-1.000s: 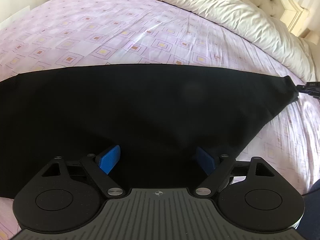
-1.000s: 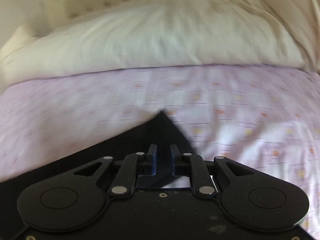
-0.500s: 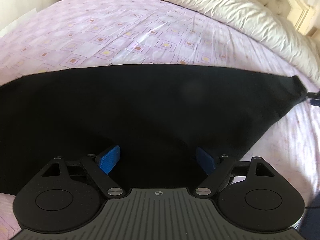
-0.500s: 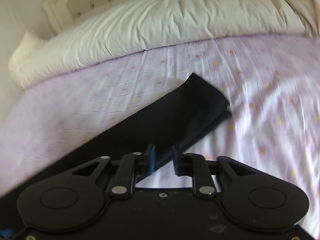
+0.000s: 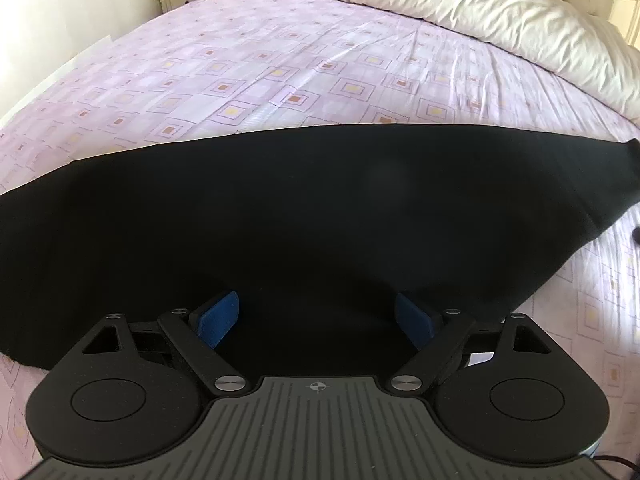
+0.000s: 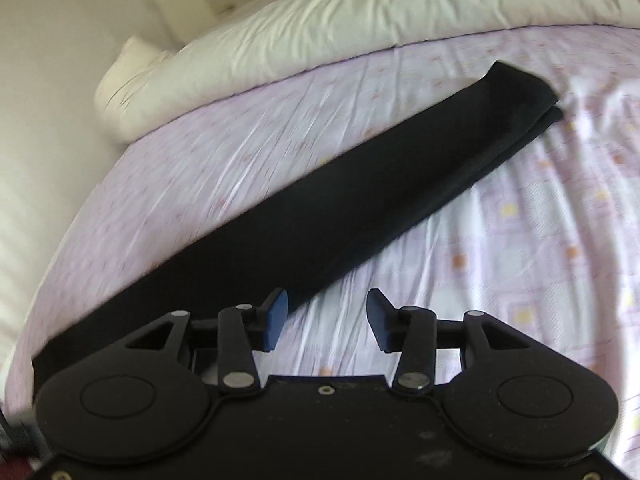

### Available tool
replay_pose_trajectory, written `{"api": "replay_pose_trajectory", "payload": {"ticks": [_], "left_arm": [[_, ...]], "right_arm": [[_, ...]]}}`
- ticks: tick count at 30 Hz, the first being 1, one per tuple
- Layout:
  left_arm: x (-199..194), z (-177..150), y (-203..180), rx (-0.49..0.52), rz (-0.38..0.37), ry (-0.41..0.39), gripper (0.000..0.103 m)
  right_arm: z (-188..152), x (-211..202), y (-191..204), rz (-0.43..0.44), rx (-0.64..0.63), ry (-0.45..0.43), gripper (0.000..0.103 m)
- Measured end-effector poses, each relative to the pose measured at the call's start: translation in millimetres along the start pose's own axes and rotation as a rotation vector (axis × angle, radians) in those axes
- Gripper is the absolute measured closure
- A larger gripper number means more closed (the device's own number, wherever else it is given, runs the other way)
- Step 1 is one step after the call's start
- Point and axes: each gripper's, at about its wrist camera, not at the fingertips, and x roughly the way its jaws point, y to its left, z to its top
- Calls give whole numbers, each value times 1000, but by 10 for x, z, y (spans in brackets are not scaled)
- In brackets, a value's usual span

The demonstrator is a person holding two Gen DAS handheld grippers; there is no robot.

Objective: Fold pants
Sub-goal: 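Lay the folded trousers flat and reposition the right gripper over the folded end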

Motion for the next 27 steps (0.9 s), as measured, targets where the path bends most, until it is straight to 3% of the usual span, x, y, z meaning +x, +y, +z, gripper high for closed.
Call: {"api": "replay_pose_trajectory", "payload": {"ticks": [1,3,7,11,12,14,16,19,23,27], "left_arm": [[-19,-12,7,15,1,-1,18],[-86,-16,30,12,38,-21,29],[-277,-19,286,-48,146,-103,31],[-159,-54,700,-118,201,-18,30],[-105,-97,834,-146,204,3,25],[-121,-140,1050,-226,118,-18,28],[-148,-97,1052,-218,132,4,32],[-190,-16,929,-218,172,35,38],[-330,85,687,-263,77,-5,40],[-436,260,233,-183,19,-43,40]], "right_arm": [[-40,44,7,-3,-5,25,56],[-25,48,7,13,2,31,56],[-25,-1,-26,29,28,0,56],[-31,13,8,17,-3,0,56],[-39,21,14,15,-10,1,56],[-49,27,16,10,-17,5,56],[-39,30,3,7,-14,5,56],[-14,69,-1,3,-7,9,56],[-4,72,-8,1,-10,9,56],[57,57,-72,9,28,20,56]]}}
